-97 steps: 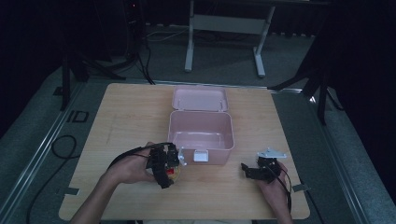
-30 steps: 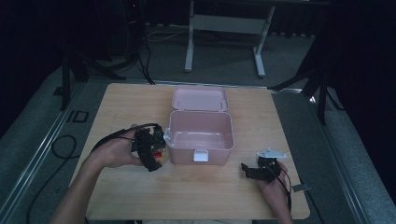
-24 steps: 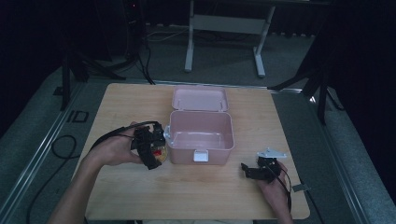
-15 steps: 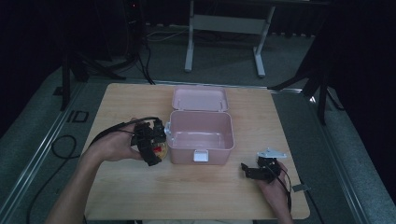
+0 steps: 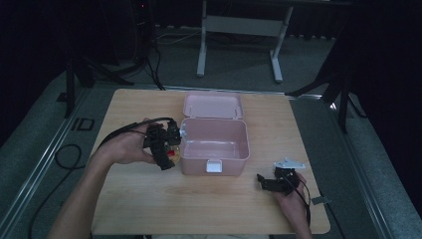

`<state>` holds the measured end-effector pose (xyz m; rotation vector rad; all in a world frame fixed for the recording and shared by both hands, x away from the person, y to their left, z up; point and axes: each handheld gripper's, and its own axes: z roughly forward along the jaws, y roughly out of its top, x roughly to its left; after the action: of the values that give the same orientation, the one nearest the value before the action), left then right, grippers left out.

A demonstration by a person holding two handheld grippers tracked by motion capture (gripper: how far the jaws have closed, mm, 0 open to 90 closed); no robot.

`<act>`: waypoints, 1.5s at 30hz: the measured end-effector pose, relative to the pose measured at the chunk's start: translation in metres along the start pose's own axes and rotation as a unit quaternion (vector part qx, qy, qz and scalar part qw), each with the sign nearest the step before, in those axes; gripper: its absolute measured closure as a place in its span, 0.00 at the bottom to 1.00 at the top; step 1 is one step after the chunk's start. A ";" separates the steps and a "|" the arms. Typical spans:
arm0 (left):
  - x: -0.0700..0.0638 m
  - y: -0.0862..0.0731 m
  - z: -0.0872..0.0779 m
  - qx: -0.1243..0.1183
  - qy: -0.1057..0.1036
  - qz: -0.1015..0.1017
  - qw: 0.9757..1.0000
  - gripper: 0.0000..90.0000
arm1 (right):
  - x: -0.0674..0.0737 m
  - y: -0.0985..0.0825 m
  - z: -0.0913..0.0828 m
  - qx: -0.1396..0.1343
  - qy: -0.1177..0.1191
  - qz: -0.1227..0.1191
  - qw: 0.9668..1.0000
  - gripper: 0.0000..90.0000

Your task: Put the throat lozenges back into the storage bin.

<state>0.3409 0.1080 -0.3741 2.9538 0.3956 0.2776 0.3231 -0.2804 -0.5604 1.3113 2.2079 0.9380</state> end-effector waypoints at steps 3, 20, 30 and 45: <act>0.001 0.003 0.000 0.002 0.000 0.002 1.000 0.23 | 0.000 0.000 0.000 0.000 0.000 0.000 1.000 0.16; 0.009 0.019 0.004 0.003 -0.007 0.000 1.000 0.23 | 0.000 0.000 0.000 0.000 0.000 0.000 1.000 0.16; 0.012 0.028 0.002 0.003 -0.007 0.001 1.000 0.23 | 0.000 0.000 0.000 0.000 0.000 0.000 1.000 0.16; 0.017 0.035 0.007 0.008 -0.009 -0.003 1.000 0.23 | 0.000 0.000 0.000 0.000 0.000 0.000 1.000 0.16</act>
<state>0.3670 0.0783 -0.3720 2.9691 0.4049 0.2480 0.3228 -0.2803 -0.5604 1.3106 2.2075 0.9385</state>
